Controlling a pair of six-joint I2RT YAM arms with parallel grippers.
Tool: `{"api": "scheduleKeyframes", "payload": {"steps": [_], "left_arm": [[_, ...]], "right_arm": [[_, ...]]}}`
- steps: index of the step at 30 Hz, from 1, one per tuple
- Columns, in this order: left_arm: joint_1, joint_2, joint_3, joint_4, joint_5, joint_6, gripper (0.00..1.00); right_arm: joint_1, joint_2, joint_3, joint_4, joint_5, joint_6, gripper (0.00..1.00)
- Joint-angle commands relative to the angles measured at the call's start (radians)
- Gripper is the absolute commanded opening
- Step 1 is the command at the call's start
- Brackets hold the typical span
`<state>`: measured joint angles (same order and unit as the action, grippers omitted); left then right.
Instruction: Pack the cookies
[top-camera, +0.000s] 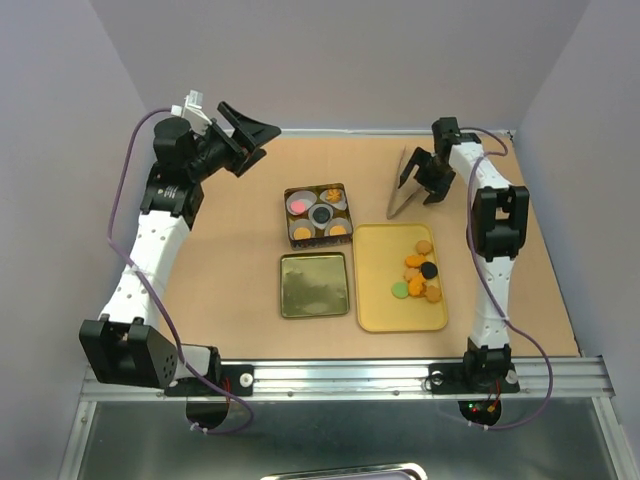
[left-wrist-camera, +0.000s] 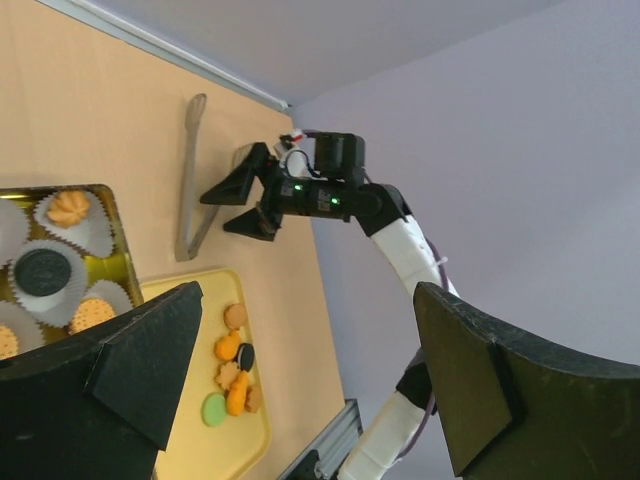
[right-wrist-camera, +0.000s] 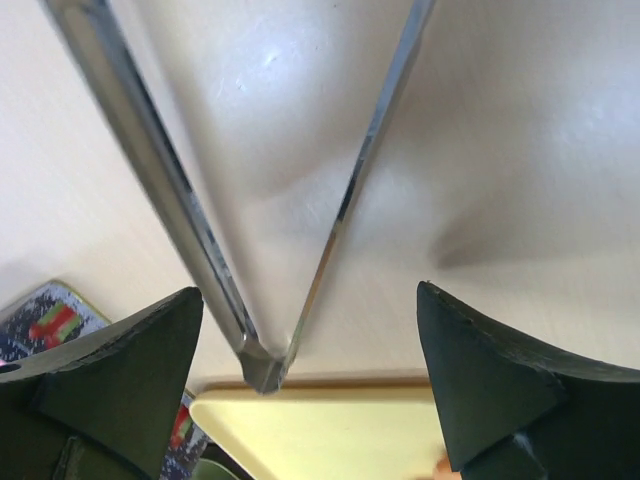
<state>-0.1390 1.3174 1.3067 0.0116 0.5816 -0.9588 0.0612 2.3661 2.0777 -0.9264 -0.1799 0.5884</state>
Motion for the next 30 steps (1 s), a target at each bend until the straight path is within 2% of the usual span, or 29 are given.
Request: {"api": "scheduleKeyframes", "payload": {"steps": [1, 6, 11, 15, 20, 26, 30], "left_arm": [[0.07, -0.093, -0.003, -0.079, -0.026, 0.087, 0.99], [0.09, -0.164, -0.066, -0.176, -0.106, 0.164, 0.99], [0.102, -0.211, -0.125, -0.304, -0.184, 0.253, 0.98], [0.102, -0.213, -0.15, -0.441, -0.235, 0.313, 0.96], [0.102, -0.253, -0.252, -0.501, -0.258, 0.367, 0.93], [0.092, -0.271, -0.415, -0.501, -0.236, 0.391, 0.89], [0.053, -0.23, -0.466, -0.496, -0.243, 0.42, 0.86]], "right_arm": [[0.017, -0.163, -0.027, 0.004, 0.069, -0.062, 0.92], [0.049, -0.3, -0.122, 0.04, 0.066, -0.093, 0.93], [0.097, -0.522, -0.273, 0.118, 0.027, -0.081, 0.93], [0.097, -0.686, -0.463, 0.161, 0.0, -0.062, 0.94], [0.097, -0.885, -0.658, 0.205, -0.038, -0.071, 0.95], [0.098, -0.967, -0.801, 0.207, -0.05, -0.102, 0.95], [0.097, -0.978, -0.831, 0.205, -0.062, -0.107, 0.95]]}}
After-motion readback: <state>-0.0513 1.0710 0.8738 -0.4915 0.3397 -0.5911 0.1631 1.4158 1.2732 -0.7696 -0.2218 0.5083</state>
